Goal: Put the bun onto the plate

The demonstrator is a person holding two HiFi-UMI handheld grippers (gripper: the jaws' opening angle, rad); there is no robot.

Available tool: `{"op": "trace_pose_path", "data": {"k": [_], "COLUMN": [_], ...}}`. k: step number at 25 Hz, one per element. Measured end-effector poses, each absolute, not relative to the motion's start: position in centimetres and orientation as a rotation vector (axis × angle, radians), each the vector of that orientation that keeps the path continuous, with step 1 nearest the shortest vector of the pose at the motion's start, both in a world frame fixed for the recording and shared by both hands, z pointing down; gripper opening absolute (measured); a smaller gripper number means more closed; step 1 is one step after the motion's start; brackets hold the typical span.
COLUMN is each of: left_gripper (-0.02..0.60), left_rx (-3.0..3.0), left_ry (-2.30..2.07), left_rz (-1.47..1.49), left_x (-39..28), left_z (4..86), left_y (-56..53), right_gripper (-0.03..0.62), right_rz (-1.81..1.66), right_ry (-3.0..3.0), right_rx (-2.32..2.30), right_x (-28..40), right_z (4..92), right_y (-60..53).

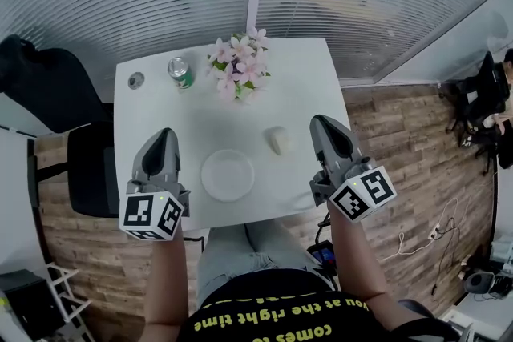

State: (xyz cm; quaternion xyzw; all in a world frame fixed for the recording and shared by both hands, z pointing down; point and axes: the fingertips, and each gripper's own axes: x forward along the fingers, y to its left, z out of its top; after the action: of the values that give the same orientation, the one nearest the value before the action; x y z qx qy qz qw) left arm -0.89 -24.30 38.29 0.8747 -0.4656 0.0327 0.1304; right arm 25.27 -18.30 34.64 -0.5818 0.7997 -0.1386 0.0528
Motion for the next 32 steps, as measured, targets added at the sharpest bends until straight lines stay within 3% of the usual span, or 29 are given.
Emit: {"op": "trace_pose_path", "data": {"k": [19, 32], "left_gripper": [0.001, 0.000], "left_rx": [2.505, 2.484], "left_ry": [-1.301, -1.287], "left_rz": [0.138, 0.171], "left_x": [-0.5, -0.5], "left_z": [41.7, 43.7], "left_y": [-25.1, -25.9], "right_gripper": [0.012, 0.074], "right_rz": [-0.535, -0.631], "right_ry": [2.448, 2.477], "right_rx": [-1.836, -1.873], "right_x": [25.1, 24.9], "right_z": [39.4, 43.8], "right_y": [-19.2, -20.1]}}
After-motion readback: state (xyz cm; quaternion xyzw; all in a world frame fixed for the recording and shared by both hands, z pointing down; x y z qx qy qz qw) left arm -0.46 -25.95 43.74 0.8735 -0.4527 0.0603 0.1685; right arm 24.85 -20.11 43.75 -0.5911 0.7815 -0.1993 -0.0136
